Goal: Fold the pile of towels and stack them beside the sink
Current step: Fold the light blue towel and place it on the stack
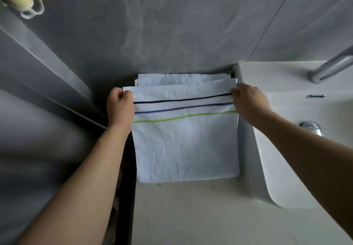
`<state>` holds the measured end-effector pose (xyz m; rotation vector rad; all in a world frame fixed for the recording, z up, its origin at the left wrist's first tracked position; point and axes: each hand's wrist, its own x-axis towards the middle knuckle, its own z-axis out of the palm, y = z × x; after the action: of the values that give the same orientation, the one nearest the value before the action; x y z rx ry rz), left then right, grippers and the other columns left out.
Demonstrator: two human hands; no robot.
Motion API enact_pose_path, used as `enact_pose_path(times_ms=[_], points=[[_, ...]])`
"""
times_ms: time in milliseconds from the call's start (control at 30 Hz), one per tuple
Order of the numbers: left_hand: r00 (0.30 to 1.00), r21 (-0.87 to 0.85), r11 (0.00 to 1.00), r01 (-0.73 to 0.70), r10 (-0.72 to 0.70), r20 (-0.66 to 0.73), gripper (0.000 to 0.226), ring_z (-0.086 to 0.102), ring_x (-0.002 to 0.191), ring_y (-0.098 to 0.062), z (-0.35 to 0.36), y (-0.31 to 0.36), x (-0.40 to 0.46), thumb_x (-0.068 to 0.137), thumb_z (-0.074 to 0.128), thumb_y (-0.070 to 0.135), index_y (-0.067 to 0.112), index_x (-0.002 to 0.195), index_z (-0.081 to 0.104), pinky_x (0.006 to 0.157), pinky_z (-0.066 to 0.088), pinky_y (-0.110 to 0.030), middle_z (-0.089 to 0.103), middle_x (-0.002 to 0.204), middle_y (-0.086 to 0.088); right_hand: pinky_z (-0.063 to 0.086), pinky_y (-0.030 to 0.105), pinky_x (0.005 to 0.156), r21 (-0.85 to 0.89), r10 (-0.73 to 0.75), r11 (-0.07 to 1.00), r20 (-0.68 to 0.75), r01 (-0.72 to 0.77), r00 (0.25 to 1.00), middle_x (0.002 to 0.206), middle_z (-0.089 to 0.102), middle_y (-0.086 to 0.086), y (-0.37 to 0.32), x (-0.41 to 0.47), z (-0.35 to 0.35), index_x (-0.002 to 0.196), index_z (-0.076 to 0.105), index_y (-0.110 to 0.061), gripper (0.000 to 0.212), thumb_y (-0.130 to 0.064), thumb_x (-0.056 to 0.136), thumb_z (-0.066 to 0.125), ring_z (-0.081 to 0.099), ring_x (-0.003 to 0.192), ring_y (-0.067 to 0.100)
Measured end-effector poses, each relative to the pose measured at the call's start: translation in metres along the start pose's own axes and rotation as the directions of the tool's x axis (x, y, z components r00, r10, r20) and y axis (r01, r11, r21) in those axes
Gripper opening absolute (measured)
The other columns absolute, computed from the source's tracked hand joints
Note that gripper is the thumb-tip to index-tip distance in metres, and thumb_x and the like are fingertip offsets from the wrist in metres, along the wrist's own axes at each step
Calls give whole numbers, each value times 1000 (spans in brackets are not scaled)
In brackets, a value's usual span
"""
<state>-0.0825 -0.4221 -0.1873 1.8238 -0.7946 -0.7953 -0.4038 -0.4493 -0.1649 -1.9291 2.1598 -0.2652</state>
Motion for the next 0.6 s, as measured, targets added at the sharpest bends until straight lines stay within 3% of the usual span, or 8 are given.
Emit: enact_pose_path(times_ms=[100, 200, 367, 500, 600], points=[[999, 67, 997, -34, 32, 31, 24, 37, 55, -9, 23, 4, 35, 89, 53, 18, 21, 68, 42, 53, 34, -28, 44, 65, 5, 32, 40, 89, -342, -96, 936, -13, 86, 995, 104, 64, 18, -3, 42, 7, 94, 61, -14, 22, -25, 94, 42, 53, 101, 36], [996, 159, 984, -74, 64, 70, 22, 39, 54, -7, 46, 4, 61, 90, 53, 21, 21, 70, 43, 53, 35, -28, 45, 65, 6, 26, 40, 97, -511, -128, 854, -27, 96, 991, 112, 61, 17, 0, 73, 11, 111, 60, -10, 30, -28, 91, 48, 46, 112, 35], [996, 285, 956, -64, 44, 75, 11, 54, 75, -27, 72, -7, 90, 93, 50, 20, 11, 87, 51, 69, 44, -39, 58, 85, -13, 20, 38, 100, -606, -136, 789, -7, 104, 991, 120, 56, 15, 2, 95, 23, 119, 62, -9, 33, -24, 93, 47, 38, 121, 34], [993, 385, 917, -103, 115, -8, 11, 52, 81, -24, 84, -11, 93, 98, 47, 20, 13, 91, 52, 66, 30, -27, 58, 89, -7, 13, 39, 98, -596, -194, 789, -14, 148, 981, 121, 51, 20, 3, 100, 35, 112, 65, 1, 32, -16, 90, 51, 35, 120, 35], [985, 455, 879, -142, 169, -19, 18, 60, 94, -33, 90, -14, 86, 101, 44, 21, 6, 100, 55, 74, 42, -35, 64, 99, -13, 9, 39, 99, -574, -201, 803, -3, 162, 980, 123, 49, 22, 2, 101, 42, 108, 67, 3, 31, -17, 90, 52, 34, 121, 37]])
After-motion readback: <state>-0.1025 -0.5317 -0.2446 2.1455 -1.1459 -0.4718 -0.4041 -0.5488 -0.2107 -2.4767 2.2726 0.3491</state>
